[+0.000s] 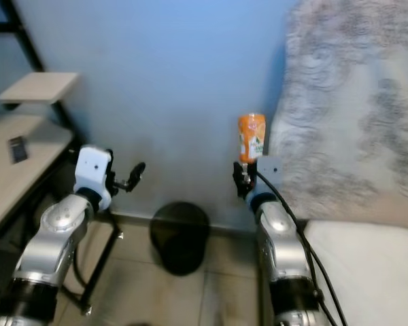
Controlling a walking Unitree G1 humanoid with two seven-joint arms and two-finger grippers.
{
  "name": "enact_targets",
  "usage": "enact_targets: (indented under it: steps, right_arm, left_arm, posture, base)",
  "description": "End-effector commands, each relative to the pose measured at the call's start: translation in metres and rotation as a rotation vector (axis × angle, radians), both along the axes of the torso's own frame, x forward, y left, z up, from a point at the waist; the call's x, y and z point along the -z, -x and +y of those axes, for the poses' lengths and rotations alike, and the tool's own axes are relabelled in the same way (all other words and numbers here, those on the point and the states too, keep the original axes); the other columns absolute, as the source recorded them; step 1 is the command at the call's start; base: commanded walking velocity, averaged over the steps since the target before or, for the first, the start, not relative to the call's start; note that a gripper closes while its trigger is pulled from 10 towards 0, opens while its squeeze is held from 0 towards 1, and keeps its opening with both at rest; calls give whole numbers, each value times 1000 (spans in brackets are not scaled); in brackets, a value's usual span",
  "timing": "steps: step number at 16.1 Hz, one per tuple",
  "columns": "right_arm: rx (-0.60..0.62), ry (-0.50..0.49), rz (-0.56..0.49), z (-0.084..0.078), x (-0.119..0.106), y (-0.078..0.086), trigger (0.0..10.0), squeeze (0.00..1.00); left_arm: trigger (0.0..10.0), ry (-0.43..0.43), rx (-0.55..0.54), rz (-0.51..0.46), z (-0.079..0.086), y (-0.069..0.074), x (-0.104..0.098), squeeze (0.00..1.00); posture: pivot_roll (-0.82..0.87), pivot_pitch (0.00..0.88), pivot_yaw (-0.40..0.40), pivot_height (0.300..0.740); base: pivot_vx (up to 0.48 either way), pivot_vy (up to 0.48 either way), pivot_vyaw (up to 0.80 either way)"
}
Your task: Clean up the room
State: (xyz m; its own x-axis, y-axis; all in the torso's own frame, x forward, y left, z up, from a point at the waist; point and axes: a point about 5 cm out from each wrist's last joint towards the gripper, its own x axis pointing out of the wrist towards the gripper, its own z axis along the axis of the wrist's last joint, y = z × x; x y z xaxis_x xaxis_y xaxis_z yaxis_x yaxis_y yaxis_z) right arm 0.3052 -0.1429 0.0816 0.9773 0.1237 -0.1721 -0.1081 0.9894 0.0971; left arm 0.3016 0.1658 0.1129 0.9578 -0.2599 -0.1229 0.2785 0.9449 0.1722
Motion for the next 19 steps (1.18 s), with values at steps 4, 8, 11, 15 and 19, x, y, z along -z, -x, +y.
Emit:
enact_targets:
  steps: [4, 8, 11, 15, 19]
  right_arm:
    - [-23, 0, -16, 10, -6, -4, 10000, 0]
    - [-66, 39, -10, 15, -4, -4, 10000, 0]
    - [-69, 63, 49, 10, 6, -2, 10000, 0]
    - [-334, 220, 156, 14, 25, 12, 10000, 0]
    - [-368, 279, 182, 8, 29, 13, 10000, 0]
  left_arm:
    - [10000, -11, -9, 12, 6, 0, 0, 0]
    - [10000, -16, -3, 16, 7, -1, 0, 0]
    - [10000, -23, 12, 21, 7, -1, 0, 0]
    - [10000, -49, 103, 65, 1, 6, 8, 0]
    - [10000, -91, 172, 98, 1, 10, 13, 0]
  posture:
    - [19, 0, 52, 740]
    - [20, 0, 56, 740]
    - [22, 0, 52, 740]
    - [21, 0, 48, 740]
    - [29, 0, 37, 740]
  base:
    - [323, 0, 200]
    - [322, 0, 0]
    - [322, 0, 0]
    - [319, 0, 0]
    - [320, 0, 0]
